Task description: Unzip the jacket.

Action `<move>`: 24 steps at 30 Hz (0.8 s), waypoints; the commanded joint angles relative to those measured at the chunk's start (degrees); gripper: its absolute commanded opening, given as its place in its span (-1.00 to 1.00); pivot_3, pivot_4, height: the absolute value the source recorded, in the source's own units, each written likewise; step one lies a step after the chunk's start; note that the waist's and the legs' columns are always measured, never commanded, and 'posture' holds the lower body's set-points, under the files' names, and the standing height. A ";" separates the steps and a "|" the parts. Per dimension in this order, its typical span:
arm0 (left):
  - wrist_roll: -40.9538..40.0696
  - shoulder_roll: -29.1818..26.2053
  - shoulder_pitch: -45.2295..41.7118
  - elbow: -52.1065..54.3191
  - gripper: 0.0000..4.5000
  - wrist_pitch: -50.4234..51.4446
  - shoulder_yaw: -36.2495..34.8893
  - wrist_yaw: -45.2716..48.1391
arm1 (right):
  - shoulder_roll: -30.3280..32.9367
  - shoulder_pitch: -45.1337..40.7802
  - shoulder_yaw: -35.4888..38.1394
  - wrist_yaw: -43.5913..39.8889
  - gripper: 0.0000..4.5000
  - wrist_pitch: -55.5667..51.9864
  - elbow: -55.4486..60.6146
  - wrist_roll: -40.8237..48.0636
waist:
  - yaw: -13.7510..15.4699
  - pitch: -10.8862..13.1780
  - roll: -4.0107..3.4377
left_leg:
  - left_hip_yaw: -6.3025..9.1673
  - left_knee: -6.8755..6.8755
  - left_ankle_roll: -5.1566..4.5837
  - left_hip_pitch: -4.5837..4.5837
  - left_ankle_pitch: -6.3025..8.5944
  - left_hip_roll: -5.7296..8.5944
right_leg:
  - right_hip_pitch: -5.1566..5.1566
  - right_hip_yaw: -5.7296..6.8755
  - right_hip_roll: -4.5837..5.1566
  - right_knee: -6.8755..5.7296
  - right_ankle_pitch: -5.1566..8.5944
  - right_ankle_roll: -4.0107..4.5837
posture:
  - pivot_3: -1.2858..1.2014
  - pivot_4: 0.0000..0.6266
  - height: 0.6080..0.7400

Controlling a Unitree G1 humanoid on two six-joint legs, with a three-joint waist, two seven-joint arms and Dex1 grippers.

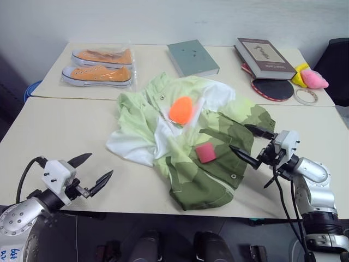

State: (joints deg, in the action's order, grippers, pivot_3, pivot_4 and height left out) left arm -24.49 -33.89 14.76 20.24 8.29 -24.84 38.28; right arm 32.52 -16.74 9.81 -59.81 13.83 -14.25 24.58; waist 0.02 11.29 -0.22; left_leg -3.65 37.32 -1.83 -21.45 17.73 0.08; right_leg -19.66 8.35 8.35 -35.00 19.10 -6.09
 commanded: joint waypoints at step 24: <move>-15.00 -11.47 -14.46 6.11 1.00 12.12 8.20 17.97 | 11.84 -6.93 -9.09 -19.98 0.98 7.42 -1.40 -7.12 | -0.79 0.08 -0.04 | -0.28 -0.03 0.13 0.16 -0.10 -0.20 | 0.04 -0.25 -0.28 0.06 -0.01 -0.01 | 0.03 -0.52 1.00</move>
State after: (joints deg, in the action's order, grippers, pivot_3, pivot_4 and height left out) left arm -39.21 -45.20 0.44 26.32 20.72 -17.01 55.23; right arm 45.15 -21.84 1.94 -79.26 20.84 -15.27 18.39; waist -0.77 11.36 -0.26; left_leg -3.94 37.29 -1.63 -21.27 17.60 -0.18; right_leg -19.64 8.09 8.01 -34.95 19.09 -6.10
